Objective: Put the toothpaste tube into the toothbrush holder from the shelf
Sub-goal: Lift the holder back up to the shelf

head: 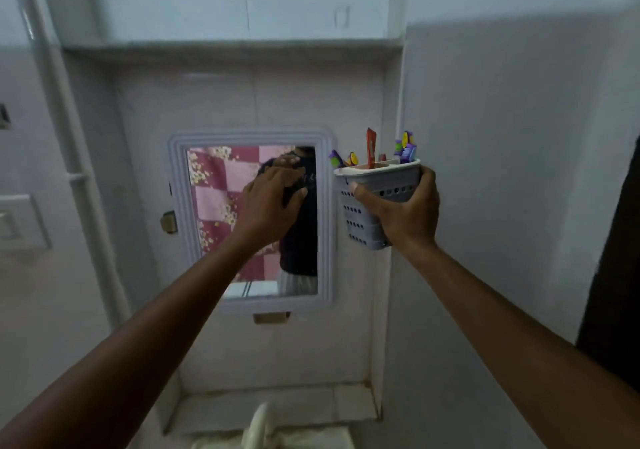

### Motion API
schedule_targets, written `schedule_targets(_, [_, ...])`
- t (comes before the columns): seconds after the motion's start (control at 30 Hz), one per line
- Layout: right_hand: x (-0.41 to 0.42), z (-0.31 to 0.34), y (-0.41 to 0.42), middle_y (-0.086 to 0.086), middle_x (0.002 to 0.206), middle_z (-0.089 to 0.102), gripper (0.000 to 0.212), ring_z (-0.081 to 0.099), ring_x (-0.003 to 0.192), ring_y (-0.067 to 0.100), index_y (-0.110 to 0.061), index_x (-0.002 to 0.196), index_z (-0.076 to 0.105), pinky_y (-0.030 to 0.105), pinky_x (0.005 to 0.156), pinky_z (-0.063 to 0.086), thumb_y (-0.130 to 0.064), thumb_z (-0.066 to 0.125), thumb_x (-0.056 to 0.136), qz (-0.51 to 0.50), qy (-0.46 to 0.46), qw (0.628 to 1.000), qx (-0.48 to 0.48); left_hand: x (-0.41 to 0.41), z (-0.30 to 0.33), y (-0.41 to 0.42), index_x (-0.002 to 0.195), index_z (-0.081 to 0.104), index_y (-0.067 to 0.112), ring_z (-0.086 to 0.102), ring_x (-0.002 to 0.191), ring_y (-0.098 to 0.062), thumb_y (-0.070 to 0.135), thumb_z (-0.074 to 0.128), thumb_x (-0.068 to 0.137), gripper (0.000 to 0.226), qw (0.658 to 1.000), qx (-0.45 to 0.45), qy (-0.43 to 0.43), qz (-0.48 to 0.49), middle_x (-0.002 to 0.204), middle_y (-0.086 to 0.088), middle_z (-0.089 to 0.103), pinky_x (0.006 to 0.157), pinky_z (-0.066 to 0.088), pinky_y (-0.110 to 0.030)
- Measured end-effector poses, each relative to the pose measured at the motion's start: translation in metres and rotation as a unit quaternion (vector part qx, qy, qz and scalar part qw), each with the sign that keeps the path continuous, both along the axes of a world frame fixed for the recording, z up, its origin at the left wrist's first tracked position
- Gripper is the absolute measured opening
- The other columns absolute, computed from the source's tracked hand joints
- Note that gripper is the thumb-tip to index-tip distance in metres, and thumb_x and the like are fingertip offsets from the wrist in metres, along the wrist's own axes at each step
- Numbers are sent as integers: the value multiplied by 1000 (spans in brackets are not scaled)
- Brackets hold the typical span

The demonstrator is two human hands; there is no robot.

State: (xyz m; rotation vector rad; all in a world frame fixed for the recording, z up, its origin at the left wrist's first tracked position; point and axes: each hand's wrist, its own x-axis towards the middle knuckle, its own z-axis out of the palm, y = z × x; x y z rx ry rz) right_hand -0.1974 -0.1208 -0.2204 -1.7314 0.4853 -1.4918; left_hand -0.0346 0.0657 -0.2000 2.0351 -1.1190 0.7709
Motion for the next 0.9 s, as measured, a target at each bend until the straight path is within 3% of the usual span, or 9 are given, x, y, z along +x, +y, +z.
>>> schedule_targets(0.13, [-7,67,-4,-3,129,69,108,71,115,21,-29,135,58,46,96,64,-81,92,47,11,-29,999,-16,-3,62,-8,140,61,17,58,129,-23,29,59,106,36,997,-64,-34,-26,141,-5,63,110,49,-52])
schedule_targets(0.4, [-21,178,-5,-13,117,74,97,74,107,15,-32,122,63,42,94,64,-83,94,45,-16,-83,996,-40,8,158,-27,140,63,18,61,129,-27,37,57,105,40,982,-114,-153,-6,141,-4,65,111,45,-49])
schedule_targets(0.53, [-25,224,-2,-14,115,74,98,74,105,12,-32,124,62,41,93,65,-83,94,46,-23,-91,994,-57,24,190,-42,144,59,20,51,139,-23,46,52,107,45,969,-118,-214,40,146,-1,59,120,33,-43])
schedule_targets(0.67, [-24,257,-2,-15,114,72,94,72,104,10,-31,124,61,34,89,61,-80,95,52,-41,-98,991,-78,53,203,-54,139,64,26,47,145,-22,57,35,109,52,975,-110,-171,91,143,3,63,128,20,-51])
schedule_targets(0.8, [-18,287,-2,-9,118,72,103,73,107,16,-28,128,60,46,93,65,-85,88,47,-50,-118,988,-84,70,193,-61,131,67,31,51,139,-19,55,32,111,47,964,-137,-201,109,131,13,69,129,16,-48])
schedule_targets(0.9, [-9,307,1,-8,119,71,101,71,112,20,-29,126,57,45,95,64,-86,85,48,-61,-128,985,-96,68,195,-63,128,70,32,55,133,-18,54,37,110,44,961,-161,-197,104,129,14,71,128,19,-46])
